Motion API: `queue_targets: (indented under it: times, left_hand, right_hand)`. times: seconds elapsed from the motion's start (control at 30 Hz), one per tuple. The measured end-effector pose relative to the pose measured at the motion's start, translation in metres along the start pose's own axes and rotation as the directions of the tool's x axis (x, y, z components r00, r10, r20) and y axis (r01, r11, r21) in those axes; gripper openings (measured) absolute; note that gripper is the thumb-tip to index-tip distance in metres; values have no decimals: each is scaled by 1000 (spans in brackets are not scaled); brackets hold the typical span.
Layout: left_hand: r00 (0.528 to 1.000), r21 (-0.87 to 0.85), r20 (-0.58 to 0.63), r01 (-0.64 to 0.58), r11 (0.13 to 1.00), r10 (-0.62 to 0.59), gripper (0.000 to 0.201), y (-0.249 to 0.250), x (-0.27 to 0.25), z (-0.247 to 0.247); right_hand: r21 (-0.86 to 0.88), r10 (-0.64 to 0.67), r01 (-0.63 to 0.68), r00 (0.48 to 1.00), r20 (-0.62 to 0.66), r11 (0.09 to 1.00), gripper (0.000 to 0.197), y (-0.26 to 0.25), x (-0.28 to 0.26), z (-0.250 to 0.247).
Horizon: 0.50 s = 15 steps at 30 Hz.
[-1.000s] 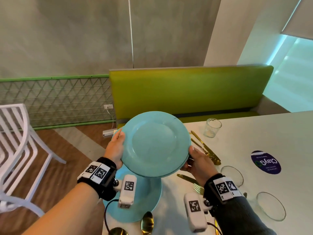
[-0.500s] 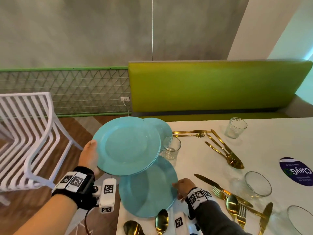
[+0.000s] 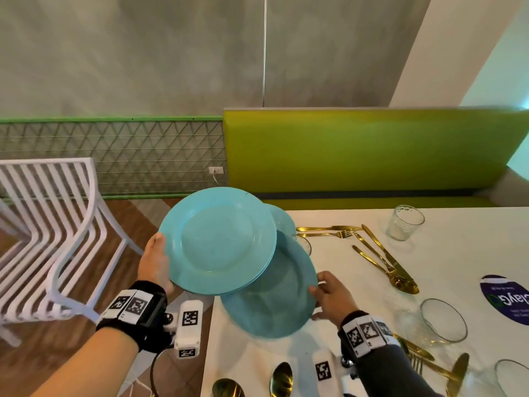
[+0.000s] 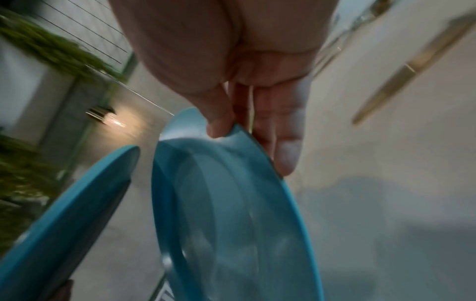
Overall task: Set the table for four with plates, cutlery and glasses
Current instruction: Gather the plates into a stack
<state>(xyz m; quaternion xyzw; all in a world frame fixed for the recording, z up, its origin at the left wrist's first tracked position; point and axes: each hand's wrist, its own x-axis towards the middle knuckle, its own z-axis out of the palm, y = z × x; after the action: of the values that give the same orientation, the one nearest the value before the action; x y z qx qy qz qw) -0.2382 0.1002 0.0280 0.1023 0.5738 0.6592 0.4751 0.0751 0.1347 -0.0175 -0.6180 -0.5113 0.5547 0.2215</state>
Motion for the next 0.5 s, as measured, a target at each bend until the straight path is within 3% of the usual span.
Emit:
queue_targets:
  times: [0.17,0.23,0.33,0.4,0.5]
  left_hand:
    - [999,-79,-30,-40,996,38,25,9,0,12]
    - [997,-82,-61,-53,995,48,27,14,0,19]
    - [993,-60,-92,-84,995,78,38,17,-3,34]
    - [990,-32,-94,-110,993,107,47,15,-5,47]
    - [996,3,-39,-77,997,77,43,8,-10,71]
  right_hand:
    - [140,-109,139,974,-200,980,20,-43,-28,-55]
    - [202,-140,205,945,-296,958,22,-61,-43,-81]
    - [306,-158,316,882,-445,898,11,-88,-66,-111]
    - [364,-156,359,863,-481,860,8,-102,-74,-123]
    - [434,-149,339,897,-415,835,12,-118,-69,-123]
